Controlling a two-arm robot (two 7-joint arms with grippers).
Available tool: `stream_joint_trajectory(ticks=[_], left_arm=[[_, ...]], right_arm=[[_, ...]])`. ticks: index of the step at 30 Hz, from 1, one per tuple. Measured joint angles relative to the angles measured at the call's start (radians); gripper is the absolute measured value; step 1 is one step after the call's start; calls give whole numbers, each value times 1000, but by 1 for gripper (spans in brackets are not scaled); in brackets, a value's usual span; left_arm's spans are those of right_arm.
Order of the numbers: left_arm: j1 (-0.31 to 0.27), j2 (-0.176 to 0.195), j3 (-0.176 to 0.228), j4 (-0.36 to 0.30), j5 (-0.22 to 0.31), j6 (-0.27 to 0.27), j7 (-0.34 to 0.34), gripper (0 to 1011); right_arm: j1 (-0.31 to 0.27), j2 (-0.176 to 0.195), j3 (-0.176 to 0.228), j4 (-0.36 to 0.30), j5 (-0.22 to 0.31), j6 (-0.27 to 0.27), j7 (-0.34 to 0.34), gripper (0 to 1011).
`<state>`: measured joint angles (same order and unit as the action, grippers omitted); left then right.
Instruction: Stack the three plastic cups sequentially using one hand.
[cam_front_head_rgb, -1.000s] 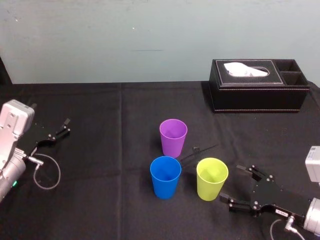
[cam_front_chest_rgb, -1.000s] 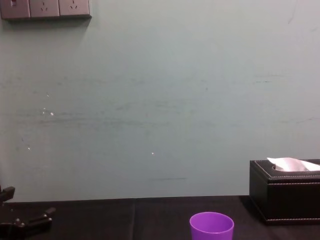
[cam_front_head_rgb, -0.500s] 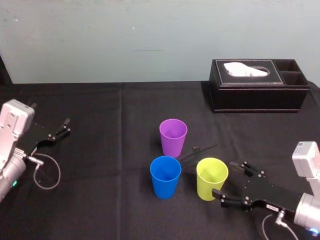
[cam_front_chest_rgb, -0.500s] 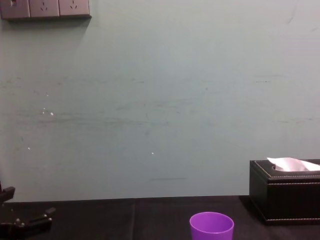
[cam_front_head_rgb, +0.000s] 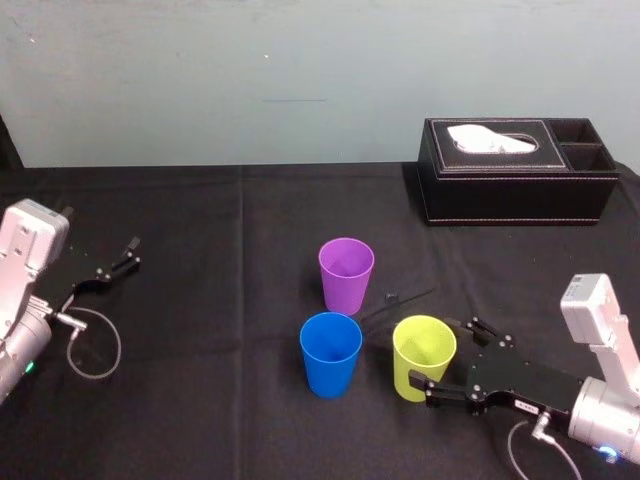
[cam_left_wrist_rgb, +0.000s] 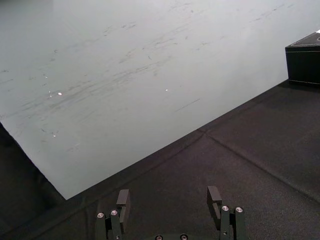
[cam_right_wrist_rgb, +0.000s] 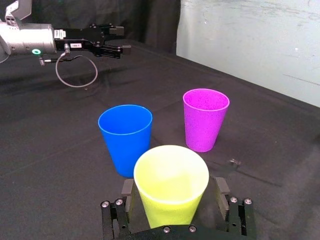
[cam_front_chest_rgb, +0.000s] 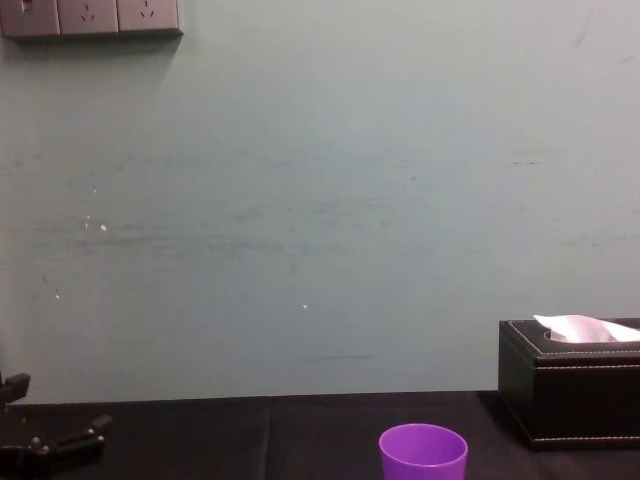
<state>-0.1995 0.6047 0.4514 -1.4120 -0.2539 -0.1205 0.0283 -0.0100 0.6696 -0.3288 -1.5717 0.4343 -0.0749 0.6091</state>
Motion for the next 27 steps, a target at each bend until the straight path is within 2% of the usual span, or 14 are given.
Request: stream_joint_trajectory(ticks=[5, 12, 21, 27], left_arm=[[0, 0, 0, 0, 0, 0, 0, 1011], [0, 0, 0, 0, 0, 0, 0, 1011], [0, 0, 0, 0, 0, 0, 0, 1011], [0, 0, 0, 0, 0, 0, 0, 1011]], right_arm=[[15, -9, -13, 4, -8, 4, -3, 1003], [13, -7, -11, 3, -7, 4, -3, 1000], [11, -6, -9, 3, -5, 4, -2, 804], [10, -6, -8, 2, -4, 3, -2, 768]])
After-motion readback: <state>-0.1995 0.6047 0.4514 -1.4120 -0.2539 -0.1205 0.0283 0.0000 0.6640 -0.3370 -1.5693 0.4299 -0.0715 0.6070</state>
